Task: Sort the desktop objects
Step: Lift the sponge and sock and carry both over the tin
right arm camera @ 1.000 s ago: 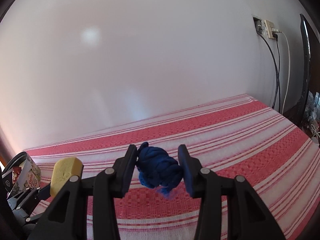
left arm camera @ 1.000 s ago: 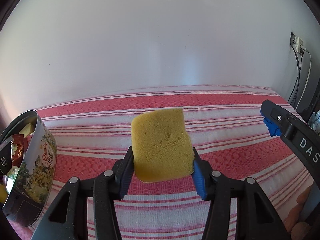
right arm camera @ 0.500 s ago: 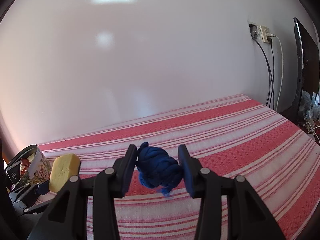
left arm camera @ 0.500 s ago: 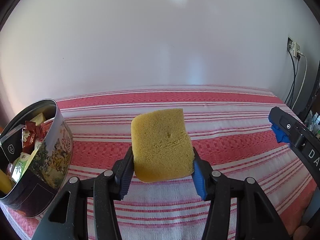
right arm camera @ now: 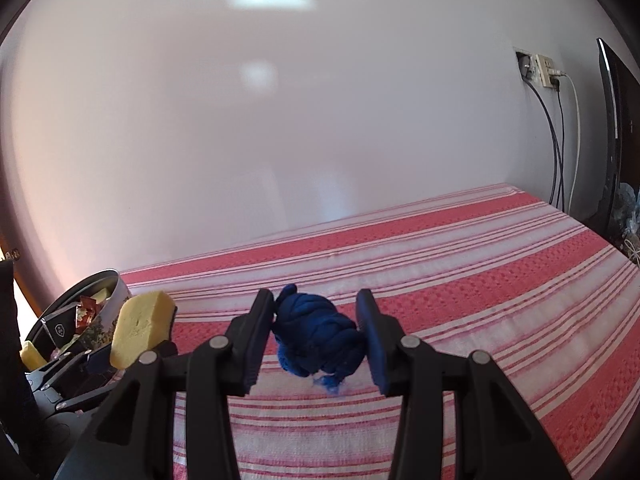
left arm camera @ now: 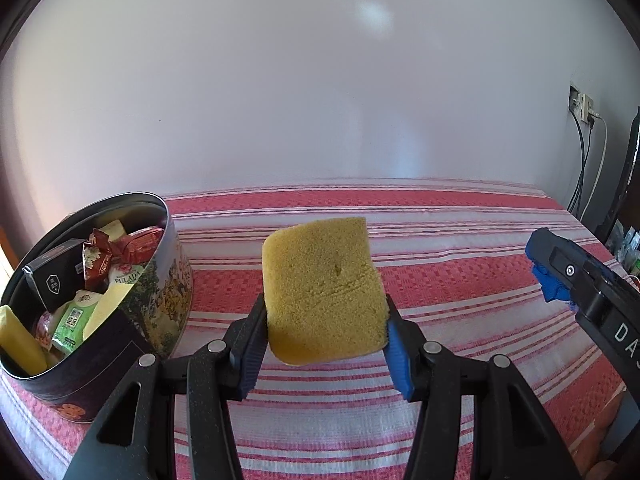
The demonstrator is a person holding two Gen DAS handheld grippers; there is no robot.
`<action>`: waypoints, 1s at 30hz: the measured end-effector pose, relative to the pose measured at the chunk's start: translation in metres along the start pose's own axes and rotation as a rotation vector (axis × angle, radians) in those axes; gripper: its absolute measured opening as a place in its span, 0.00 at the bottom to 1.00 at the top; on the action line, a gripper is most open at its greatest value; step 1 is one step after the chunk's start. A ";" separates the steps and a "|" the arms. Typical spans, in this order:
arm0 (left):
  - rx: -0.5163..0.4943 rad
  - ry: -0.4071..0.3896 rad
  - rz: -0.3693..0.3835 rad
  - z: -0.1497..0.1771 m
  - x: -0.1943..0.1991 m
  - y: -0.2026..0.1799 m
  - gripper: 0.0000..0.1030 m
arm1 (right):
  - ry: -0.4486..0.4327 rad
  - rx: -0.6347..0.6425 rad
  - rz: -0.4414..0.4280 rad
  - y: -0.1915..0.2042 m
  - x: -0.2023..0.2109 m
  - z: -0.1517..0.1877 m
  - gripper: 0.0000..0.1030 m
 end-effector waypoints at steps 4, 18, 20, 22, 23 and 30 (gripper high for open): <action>0.008 -0.011 -0.005 0.007 0.007 0.008 0.53 | -0.001 0.017 -0.023 0.019 0.006 0.007 0.42; 0.056 -0.045 -0.036 0.019 0.017 0.060 0.53 | 0.008 0.029 -0.085 0.061 0.002 0.021 0.42; 0.065 -0.048 -0.041 0.021 0.017 0.069 0.53 | 0.014 0.037 -0.095 0.070 -0.001 0.023 0.42; 0.072 -0.053 -0.056 0.022 0.019 0.079 0.53 | 0.016 0.045 -0.106 0.080 -0.004 0.024 0.42; 0.076 -0.055 -0.062 0.023 0.019 0.084 0.53 | 0.015 0.047 -0.113 0.084 -0.005 0.025 0.42; 0.096 -0.081 -0.056 0.022 0.036 0.108 0.53 | 0.030 0.064 -0.161 0.114 -0.015 0.030 0.42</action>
Point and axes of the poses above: each gripper's, at about its wrist camera, not at the fingertips, and x roughly against the way its jaws point, y to its left, z to its underside, the point moved 5 cm from there along -x, roughly the way its jaws point, and after that the axes turned 10 degrees about -z, right-handed, at the moved point
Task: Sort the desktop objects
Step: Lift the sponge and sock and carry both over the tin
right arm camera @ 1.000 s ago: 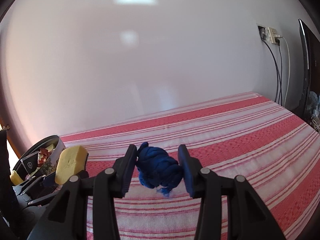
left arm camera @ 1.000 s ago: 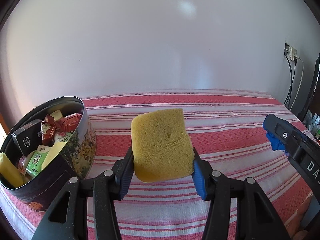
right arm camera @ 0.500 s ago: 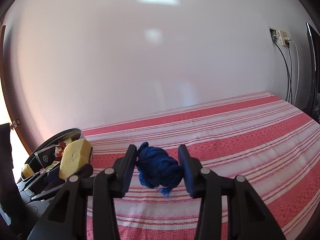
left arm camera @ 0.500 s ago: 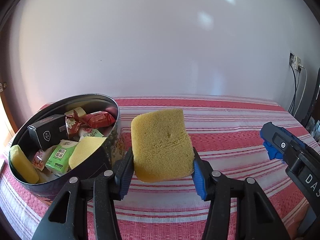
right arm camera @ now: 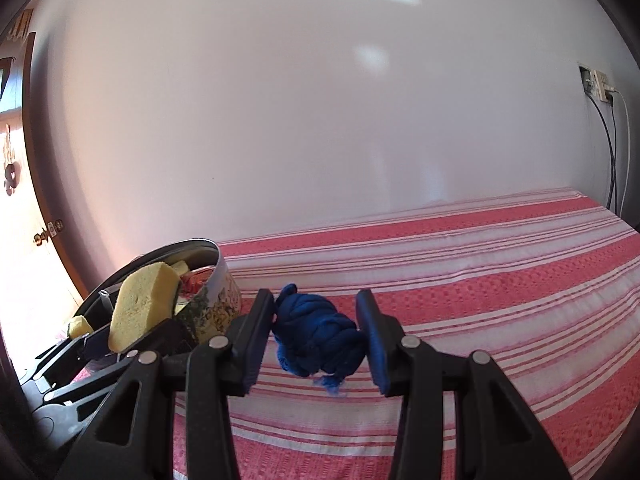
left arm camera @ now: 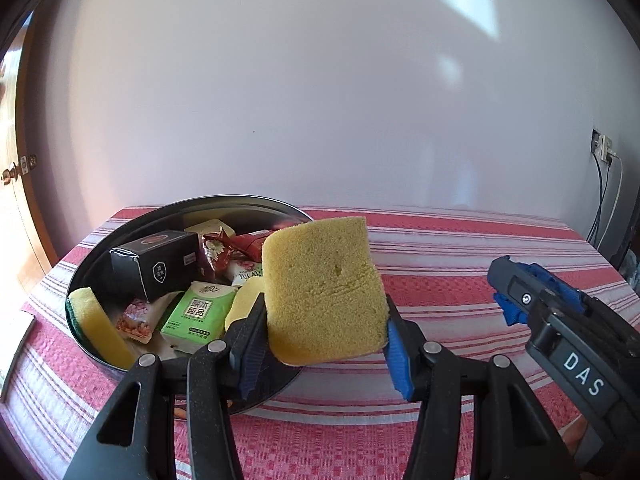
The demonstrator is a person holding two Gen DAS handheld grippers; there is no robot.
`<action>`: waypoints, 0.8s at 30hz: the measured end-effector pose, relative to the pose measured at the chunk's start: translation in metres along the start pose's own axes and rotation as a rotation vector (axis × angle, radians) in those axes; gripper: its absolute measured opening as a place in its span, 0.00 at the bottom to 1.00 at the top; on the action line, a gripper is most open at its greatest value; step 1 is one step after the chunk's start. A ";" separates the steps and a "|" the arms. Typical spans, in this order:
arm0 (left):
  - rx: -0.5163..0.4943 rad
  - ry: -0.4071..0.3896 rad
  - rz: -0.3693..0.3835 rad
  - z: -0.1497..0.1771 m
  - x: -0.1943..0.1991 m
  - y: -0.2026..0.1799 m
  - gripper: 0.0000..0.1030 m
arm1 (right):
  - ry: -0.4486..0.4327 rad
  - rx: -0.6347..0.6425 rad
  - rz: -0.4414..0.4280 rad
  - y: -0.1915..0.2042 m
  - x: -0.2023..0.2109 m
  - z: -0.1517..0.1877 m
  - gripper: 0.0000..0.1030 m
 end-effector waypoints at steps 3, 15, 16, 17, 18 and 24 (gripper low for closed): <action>0.017 -0.018 -0.001 -0.005 0.006 0.012 0.52 | -0.005 -0.009 -0.029 0.012 -0.006 -0.003 0.42; 0.111 -0.043 -0.111 -0.035 0.000 0.087 0.53 | 0.016 0.048 -0.166 0.096 -0.058 -0.022 0.42; 0.120 -0.041 -0.128 -0.037 -0.003 0.095 0.53 | 0.018 0.056 -0.174 0.103 -0.064 -0.024 0.42; 0.124 -0.039 -0.145 -0.039 -0.007 0.102 0.53 | 0.019 0.063 -0.180 0.107 -0.068 -0.025 0.42; 0.127 -0.035 -0.163 -0.040 -0.011 0.109 0.53 | 0.019 0.068 -0.186 0.112 -0.073 -0.025 0.42; 0.154 0.002 -0.244 -0.043 -0.035 0.142 0.53 | 0.039 0.047 -0.194 0.133 -0.102 -0.034 0.42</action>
Point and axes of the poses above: each gripper's, at about its wrist camera, not at the fingertips, and x roughly against the way its jaws point, y to its left, z to its underside, the point moved 5 cm from there along -x, roughly the way its jaws point, and after that the axes turned 10 degrees about -z, right-handed, at the moved point
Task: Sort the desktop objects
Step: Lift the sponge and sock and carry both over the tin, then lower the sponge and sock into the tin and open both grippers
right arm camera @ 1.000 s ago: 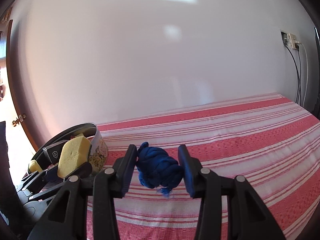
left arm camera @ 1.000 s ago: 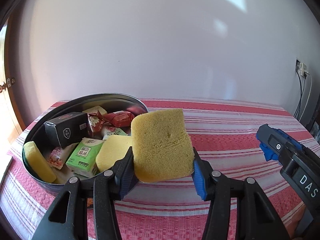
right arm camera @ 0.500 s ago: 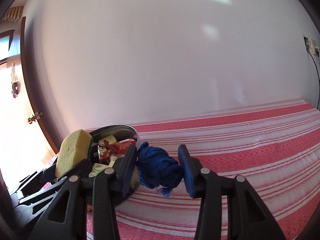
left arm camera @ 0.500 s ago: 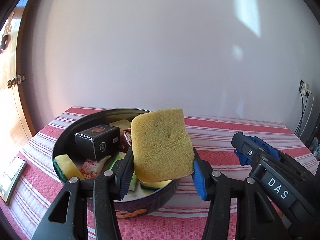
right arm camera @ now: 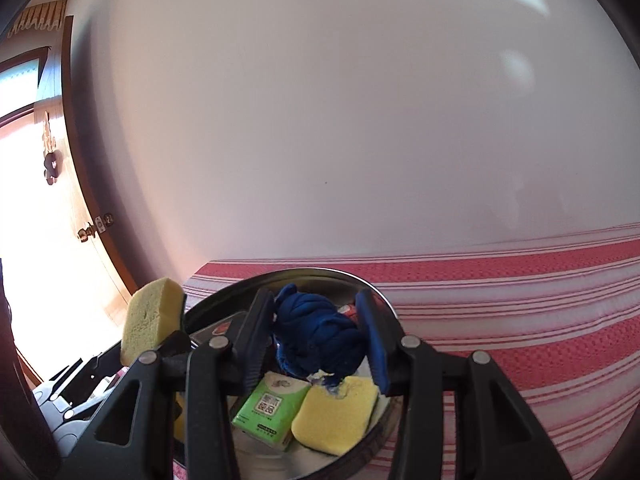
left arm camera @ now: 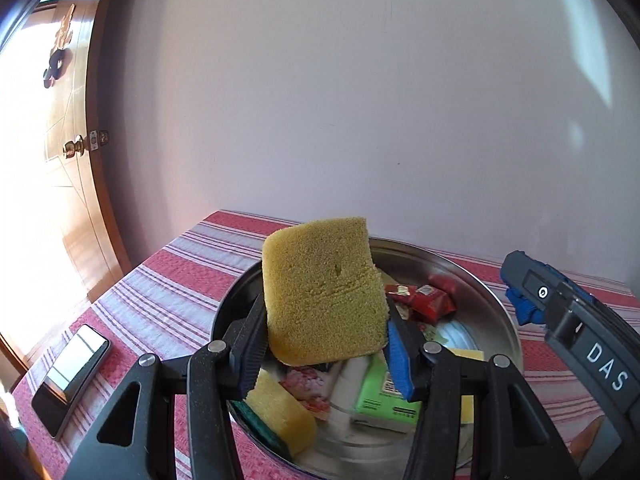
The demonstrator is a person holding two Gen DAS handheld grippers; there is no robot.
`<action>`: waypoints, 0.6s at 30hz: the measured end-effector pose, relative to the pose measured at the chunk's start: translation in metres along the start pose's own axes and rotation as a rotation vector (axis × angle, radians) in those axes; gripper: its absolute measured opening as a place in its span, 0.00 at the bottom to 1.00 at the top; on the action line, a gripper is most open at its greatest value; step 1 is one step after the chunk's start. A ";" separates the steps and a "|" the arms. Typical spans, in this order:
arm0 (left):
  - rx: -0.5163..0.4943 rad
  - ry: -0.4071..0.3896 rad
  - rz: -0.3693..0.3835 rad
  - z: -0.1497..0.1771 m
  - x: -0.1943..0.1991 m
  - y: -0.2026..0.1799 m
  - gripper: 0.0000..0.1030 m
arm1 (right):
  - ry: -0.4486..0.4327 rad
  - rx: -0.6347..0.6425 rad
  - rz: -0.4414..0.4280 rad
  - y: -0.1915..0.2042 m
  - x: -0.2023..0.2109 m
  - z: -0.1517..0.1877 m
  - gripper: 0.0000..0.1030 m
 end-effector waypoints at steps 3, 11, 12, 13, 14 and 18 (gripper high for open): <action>0.005 0.014 -0.029 -0.002 -0.011 0.008 0.53 | 0.017 -0.009 0.004 0.003 -0.018 -0.003 0.42; -0.037 0.081 -0.068 0.006 -0.041 0.003 0.53 | 0.063 -0.039 0.063 -0.004 -0.048 0.000 0.42; -0.040 0.091 -0.070 0.006 -0.043 0.002 0.53 | 0.068 -0.029 0.068 -0.004 -0.050 0.001 0.42; -0.042 0.101 -0.076 0.008 -0.046 0.002 0.53 | 0.074 -0.018 0.073 -0.004 -0.052 0.003 0.42; -0.044 0.108 -0.082 0.008 -0.048 0.001 0.53 | 0.081 -0.014 0.078 -0.004 -0.054 0.005 0.42; -0.054 0.109 -0.112 0.005 -0.053 0.002 0.53 | 0.099 -0.006 0.106 -0.005 -0.061 0.006 0.42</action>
Point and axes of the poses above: each gripper's, at about its wrist camera, not at the fingertips, and x roughly against the way its jaws point, y to its left, z to its underside, the point moved 5 cm from there along -x, roughly the way its jaws point, and after that the axes turned 10 degrees about -z, right-handed, at the moved point
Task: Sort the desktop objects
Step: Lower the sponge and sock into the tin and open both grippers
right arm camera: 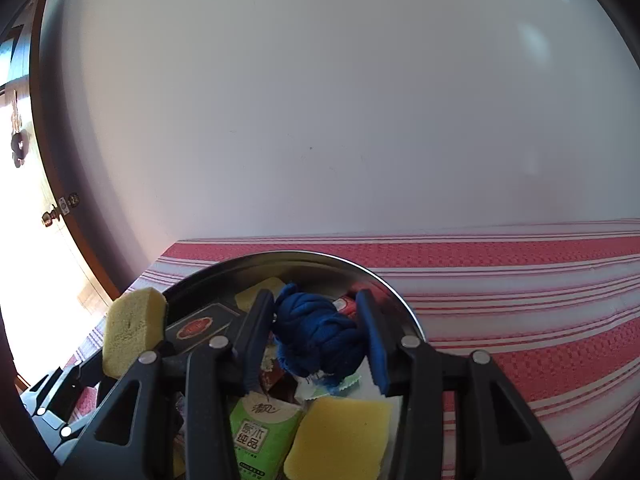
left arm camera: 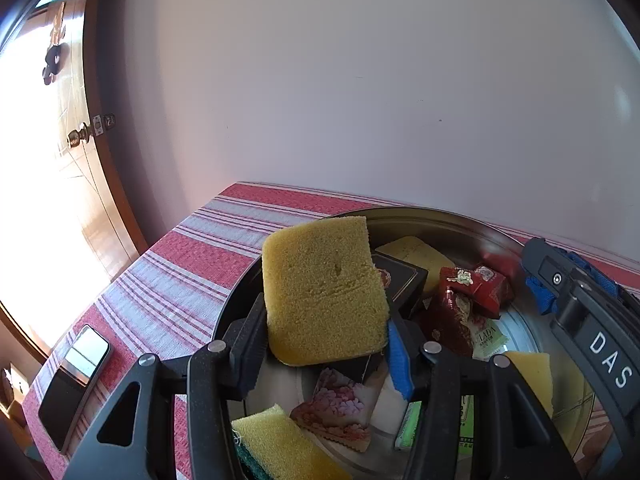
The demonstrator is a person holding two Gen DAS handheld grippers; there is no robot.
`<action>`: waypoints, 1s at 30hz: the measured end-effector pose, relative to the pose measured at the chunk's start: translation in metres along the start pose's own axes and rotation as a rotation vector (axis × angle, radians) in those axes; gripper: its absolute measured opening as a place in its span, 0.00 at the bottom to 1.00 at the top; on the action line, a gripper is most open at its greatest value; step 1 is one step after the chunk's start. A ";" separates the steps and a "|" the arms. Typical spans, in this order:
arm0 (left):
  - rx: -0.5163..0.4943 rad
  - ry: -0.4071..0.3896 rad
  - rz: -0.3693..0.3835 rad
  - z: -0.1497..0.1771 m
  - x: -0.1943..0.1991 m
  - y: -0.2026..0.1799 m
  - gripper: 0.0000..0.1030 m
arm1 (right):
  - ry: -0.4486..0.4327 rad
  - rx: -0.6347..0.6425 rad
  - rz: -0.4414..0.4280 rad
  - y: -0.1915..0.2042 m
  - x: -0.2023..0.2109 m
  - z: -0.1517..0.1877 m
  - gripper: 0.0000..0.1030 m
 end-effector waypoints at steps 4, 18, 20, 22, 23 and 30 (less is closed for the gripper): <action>-0.022 -0.003 -0.013 0.000 -0.004 -0.004 0.53 | 0.012 0.012 0.024 0.002 -0.007 0.000 0.42; -0.033 -0.029 -0.037 0.000 -0.004 -0.005 0.54 | 0.037 0.041 0.059 0.002 -0.009 0.001 0.44; -0.026 -0.031 -0.031 0.000 -0.005 -0.005 0.55 | 0.029 0.044 0.063 0.002 -0.007 0.000 0.44; -0.020 -0.026 -0.013 0.000 -0.006 -0.006 0.60 | 0.021 0.052 0.066 0.003 -0.005 -0.001 0.51; -0.016 -0.031 0.001 -0.001 -0.005 -0.007 0.70 | 0.015 0.054 0.067 0.003 -0.004 -0.001 0.57; 0.033 -0.093 0.041 -0.004 0.005 -0.003 0.98 | -0.090 0.055 0.080 0.006 0.021 -0.010 1.00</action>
Point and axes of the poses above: each gripper's, at about its wrist camera, not at the fingertips, and x roughly against the way its jaws point, y to its left, z to its underside, the point moved 5 cm from there along -x, roughly the way its jaws point, and after that the axes turned 10 degrees about -z, right-handed, at the moved point
